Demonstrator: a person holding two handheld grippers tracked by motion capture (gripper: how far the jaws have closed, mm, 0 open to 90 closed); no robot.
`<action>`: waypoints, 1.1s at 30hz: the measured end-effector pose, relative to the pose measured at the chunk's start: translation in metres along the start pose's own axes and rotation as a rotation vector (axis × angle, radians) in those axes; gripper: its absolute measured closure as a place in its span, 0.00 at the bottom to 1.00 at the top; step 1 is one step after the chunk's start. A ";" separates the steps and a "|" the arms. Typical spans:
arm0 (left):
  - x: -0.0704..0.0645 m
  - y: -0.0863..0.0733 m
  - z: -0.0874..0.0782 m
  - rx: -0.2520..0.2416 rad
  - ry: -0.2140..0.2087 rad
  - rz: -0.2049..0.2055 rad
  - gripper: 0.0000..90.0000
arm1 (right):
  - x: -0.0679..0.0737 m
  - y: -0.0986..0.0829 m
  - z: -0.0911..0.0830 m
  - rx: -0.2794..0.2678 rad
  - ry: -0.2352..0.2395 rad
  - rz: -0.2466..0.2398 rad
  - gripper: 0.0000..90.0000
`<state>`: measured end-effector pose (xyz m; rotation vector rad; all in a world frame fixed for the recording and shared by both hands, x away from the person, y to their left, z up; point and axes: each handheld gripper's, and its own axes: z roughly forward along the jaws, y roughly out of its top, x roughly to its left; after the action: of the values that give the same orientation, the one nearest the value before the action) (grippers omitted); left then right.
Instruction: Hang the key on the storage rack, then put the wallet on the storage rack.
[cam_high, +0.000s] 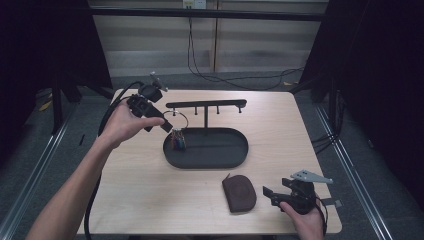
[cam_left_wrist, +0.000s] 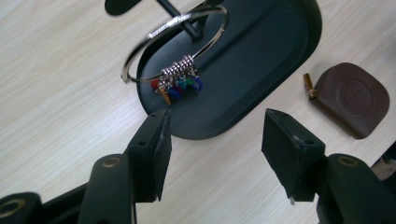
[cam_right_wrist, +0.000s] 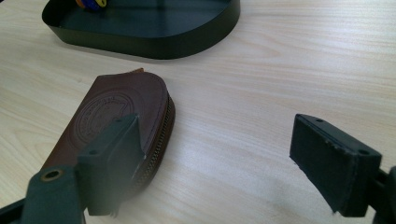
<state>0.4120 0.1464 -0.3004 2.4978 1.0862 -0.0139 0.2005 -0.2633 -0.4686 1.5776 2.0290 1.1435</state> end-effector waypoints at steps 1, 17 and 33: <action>0.001 -0.005 0.000 -0.011 -0.004 -0.002 0.48 | 0.000 0.000 0.000 0.000 0.000 0.000 0.18; 0.021 -0.065 -0.004 -0.163 -0.044 -0.008 0.36 | 0.001 0.001 0.002 0.003 -0.018 0.002 0.19; 0.018 -0.124 0.031 -0.257 -0.097 -0.032 0.20 | 0.001 0.000 0.001 0.004 -0.017 0.003 0.20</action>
<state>0.3426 0.2228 -0.3778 2.2278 1.0194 -0.0040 0.2011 -0.2624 -0.4686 1.5868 2.0198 1.1236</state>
